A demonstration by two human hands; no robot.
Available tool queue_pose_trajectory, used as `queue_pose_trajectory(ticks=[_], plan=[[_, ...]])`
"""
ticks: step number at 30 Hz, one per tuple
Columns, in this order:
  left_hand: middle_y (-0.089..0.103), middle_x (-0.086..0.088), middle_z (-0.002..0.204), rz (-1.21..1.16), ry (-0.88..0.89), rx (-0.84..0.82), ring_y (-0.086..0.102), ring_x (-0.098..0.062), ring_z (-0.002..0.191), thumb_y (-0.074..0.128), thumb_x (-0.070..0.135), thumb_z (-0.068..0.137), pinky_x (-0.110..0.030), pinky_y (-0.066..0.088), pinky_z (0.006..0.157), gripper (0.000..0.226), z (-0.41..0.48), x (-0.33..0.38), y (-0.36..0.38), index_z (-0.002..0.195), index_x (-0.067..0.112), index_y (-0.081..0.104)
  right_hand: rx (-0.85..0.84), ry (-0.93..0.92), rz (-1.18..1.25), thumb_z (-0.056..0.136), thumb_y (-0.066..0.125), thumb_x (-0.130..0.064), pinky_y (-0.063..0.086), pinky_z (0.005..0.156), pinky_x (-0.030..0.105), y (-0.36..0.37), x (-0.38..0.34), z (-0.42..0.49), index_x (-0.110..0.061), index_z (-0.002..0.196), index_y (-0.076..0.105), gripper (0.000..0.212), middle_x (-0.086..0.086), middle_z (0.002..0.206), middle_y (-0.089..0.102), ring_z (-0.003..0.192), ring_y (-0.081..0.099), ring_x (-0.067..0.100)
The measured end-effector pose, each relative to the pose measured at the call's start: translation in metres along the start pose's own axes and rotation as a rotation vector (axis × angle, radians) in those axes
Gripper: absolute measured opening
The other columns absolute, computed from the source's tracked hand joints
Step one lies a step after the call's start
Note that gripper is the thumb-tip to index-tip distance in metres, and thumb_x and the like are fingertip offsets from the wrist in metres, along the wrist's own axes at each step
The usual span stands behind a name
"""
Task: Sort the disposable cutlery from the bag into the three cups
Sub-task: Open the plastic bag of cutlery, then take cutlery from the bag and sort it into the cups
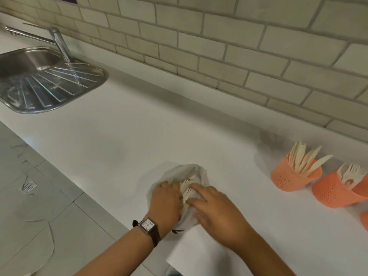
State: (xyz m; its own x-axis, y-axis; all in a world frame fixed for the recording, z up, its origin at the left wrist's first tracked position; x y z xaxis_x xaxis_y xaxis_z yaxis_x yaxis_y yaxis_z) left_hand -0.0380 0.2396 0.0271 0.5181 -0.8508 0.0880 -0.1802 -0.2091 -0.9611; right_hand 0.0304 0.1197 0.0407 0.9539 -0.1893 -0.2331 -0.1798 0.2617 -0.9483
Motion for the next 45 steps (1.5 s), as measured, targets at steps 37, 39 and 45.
queue_pose_trajectory(ticks=[37,39,45], plan=[[0.053,-0.004,0.091,-1.184,0.2,0.44,0.054,-0.015,0.084,0.047,0.024,0.083,-0.025,0.046,0.074,0.028,0.026,-0.061,-0.109,0.11,0.013,0.045,0.127,0.313,0.619,0.083,0.058,-0.004,0.035,0.095,0.008,-0.028,0.039,0.044,-0.033,0.096,0.068,0.033,-0.024,0.128,0.052,0.119,0.044,-0.003],[0.056,-0.002,0.09,-1.333,0.188,0.422,0.056,-0.015,0.081,0.044,0.015,0.093,-0.026,0.048,0.071,0.021,0.035,-0.052,-0.122,0.114,0.015,0.043,0.236,0.37,0.699,0.084,0.059,-0.003,0.043,0.09,0.014,-0.039,0.035,0.039,-0.032,0.095,0.069,0.033,-0.02,0.124,0.056,0.117,0.049,-0.001],[0.054,-0.002,0.074,-1.845,0.217,0.04,0.053,-0.011,0.052,0.034,0.008,0.093,-0.025,0.047,0.052,0.022,0.052,0.011,-0.124,0.111,0.008,0.046,0.512,0.678,0.913,0.089,0.057,-0.006,0.054,0.081,0.026,-0.073,0.037,0.005,-0.022,0.092,0.071,0.021,-0.012,0.097,0.071,0.089,0.065,0.007]])
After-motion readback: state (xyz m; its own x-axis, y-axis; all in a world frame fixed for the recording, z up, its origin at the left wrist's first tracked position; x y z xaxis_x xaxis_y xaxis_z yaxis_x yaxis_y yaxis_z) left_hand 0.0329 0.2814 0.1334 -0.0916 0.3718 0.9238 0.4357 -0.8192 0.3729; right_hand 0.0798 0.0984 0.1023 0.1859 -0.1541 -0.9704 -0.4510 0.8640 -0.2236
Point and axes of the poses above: each hand's wrist, its own z-axis towards the middle knuckle, its own y-axis out of the palm, x = y × z, the point moved 3 cm from there along z, towards the middle knuckle
